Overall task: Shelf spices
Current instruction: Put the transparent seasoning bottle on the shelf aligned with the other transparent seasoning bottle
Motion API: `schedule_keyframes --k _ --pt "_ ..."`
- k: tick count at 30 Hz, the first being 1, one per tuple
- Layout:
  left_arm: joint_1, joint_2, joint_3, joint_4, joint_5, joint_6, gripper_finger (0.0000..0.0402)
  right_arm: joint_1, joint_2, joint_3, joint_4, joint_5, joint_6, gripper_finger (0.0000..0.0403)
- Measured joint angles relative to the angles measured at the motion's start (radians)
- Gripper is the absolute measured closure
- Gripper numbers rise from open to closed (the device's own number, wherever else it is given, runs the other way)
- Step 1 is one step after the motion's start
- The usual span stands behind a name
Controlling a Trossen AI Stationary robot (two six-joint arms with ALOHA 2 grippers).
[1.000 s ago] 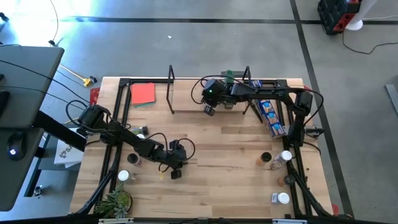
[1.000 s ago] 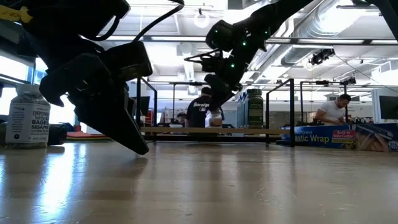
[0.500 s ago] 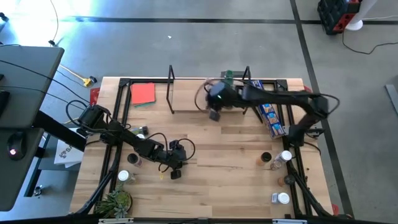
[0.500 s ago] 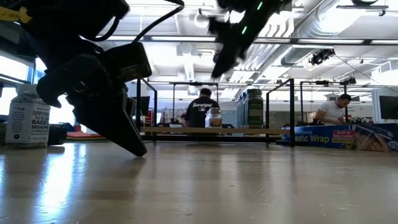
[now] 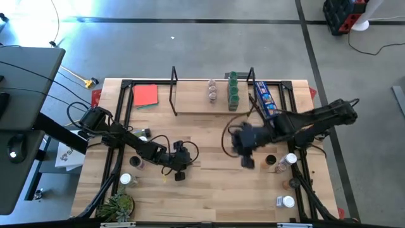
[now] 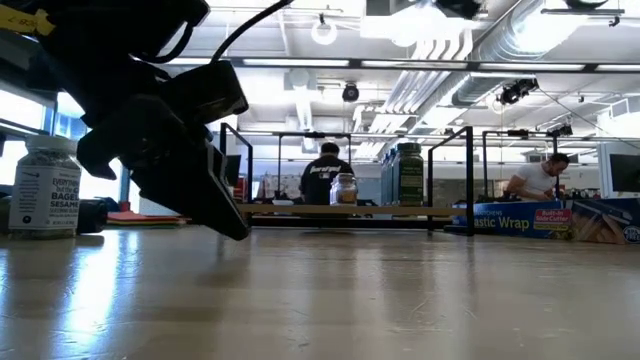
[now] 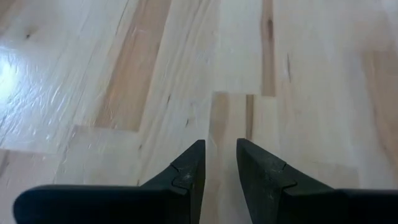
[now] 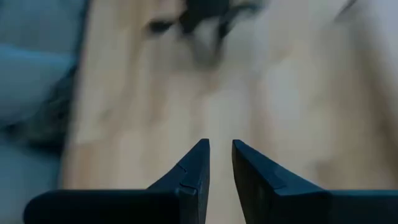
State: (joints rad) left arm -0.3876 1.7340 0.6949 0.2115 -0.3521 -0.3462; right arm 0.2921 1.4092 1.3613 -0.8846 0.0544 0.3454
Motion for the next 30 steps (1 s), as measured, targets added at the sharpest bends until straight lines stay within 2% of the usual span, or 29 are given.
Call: schedule_keyframes --k 5,11,14,17,20,23,26,30 --pt "-0.002 0.000 0.000 0.058 0.000 -0.008 0.0315 0.148 0.022 0.000 -0.098 -0.117 0.298 0.0341" --pt "-0.015 0.000 0.001 0.084 -0.029 -0.049 0.0315 0.360 0.070 0.000 -0.146 -0.142 0.611 0.0340" --pt "-0.033 0.000 0.001 0.082 -0.041 -0.069 0.0315 0.438 0.119 0.000 -0.205 -0.184 0.695 0.0331" --pt "-0.063 0.000 0.001 0.081 -0.042 -0.072 0.0315 0.482 0.168 -0.001 -0.304 -0.253 0.702 0.0303" --pt "-0.101 0.000 0.001 0.081 -0.044 -0.071 0.0315 0.502 0.206 -0.001 -0.413 -0.271 0.660 0.0261" --pt "-0.137 0.000 0.001 0.081 -0.055 -0.071 0.0315 0.509 0.237 -0.002 -0.522 -0.258 0.573 0.0216" --pt "-0.164 0.000 0.001 0.086 -0.086 -0.071 0.0315 0.509 0.247 -0.002 -0.608 -0.191 0.478 0.0175" --pt "-0.177 0.000 0.001 0.087 -0.121 -0.071 0.0315 0.509 0.237 -0.068 -0.609 -0.157 0.402 0.0145"
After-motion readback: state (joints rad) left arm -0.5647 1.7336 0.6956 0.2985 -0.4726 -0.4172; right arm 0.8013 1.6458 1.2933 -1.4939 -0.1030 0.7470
